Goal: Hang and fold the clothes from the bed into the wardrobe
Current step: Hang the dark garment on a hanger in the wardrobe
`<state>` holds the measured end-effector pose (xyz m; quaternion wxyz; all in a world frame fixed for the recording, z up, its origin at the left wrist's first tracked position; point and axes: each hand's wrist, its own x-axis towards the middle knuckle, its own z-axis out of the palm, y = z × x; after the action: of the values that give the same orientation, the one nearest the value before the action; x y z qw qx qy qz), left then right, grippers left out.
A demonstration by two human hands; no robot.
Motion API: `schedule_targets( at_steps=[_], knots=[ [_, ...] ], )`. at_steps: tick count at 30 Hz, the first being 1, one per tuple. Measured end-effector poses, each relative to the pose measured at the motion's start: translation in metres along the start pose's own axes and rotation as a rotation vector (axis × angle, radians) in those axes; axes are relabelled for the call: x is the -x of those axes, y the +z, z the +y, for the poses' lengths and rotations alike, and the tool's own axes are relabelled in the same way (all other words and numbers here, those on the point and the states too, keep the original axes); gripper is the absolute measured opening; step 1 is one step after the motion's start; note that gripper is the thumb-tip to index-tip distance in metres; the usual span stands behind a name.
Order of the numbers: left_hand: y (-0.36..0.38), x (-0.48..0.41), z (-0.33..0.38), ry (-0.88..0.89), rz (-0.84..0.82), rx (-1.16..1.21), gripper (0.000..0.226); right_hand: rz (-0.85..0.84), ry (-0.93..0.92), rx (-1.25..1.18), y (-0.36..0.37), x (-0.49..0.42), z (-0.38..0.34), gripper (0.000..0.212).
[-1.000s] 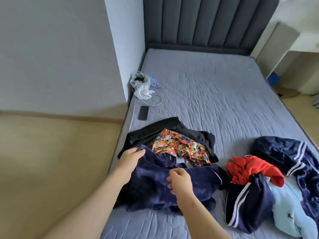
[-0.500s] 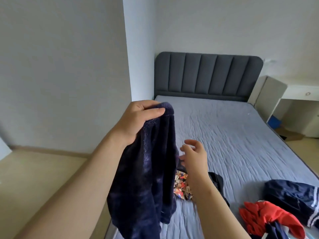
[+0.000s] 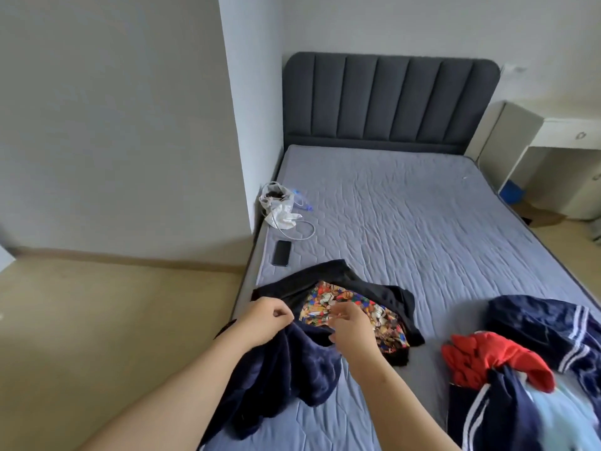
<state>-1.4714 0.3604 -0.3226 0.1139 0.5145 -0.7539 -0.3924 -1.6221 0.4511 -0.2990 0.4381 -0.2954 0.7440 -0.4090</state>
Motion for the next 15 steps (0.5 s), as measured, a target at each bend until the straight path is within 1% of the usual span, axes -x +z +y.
schedule_targets(
  at_steps=[3, 5, 7, 9, 10, 12, 13, 14, 15],
  knots=[
    [0.007, 0.008, 0.009, 0.043, -0.073, 0.094, 0.022, -0.055, 0.067, 0.099, 0.006, 0.002, 0.024, 0.032],
    [0.006, 0.015, 0.021, 0.09, -0.123, 0.182, 0.021, -0.152, 0.11, 0.051, 0.01, 0.004, 0.03, 0.033],
    [0.003, 0.022, 0.032, 0.121, -0.139, 0.372, 0.023, -0.279, 0.152, -0.064, 0.012, 0.006, 0.028, 0.029],
    [-0.006, 0.03, 0.042, 0.144, -0.147, 0.577, 0.019, -0.321, 0.114, -0.093, 0.015, 0.004, 0.027, 0.029],
    [-0.012, 0.032, 0.045, 0.151, -0.15, 0.655, 0.017, -0.297, 0.084, -0.076, 0.018, 0.003, 0.025, 0.027],
    [-0.025, 0.032, 0.049, 0.145, -0.137, 0.752, 0.018, -0.18, 0.054, -0.014, 0.019, 0.002, 0.02, 0.015],
    [-0.029, 0.03, 0.048, 0.121, -0.111, 0.747, 0.021, -0.109, 0.048, -0.019, 0.017, 0.001, 0.017, 0.014],
    [-0.031, 0.027, 0.045, 0.071, -0.072, 0.703, 0.025, -0.031, 0.033, -0.084, 0.013, -0.001, 0.011, 0.016],
    [-0.031, 0.022, 0.04, 0.0, -0.036, 0.62, 0.026, 0.045, 0.015, -0.202, 0.009, -0.003, 0.005, 0.018]
  ],
)
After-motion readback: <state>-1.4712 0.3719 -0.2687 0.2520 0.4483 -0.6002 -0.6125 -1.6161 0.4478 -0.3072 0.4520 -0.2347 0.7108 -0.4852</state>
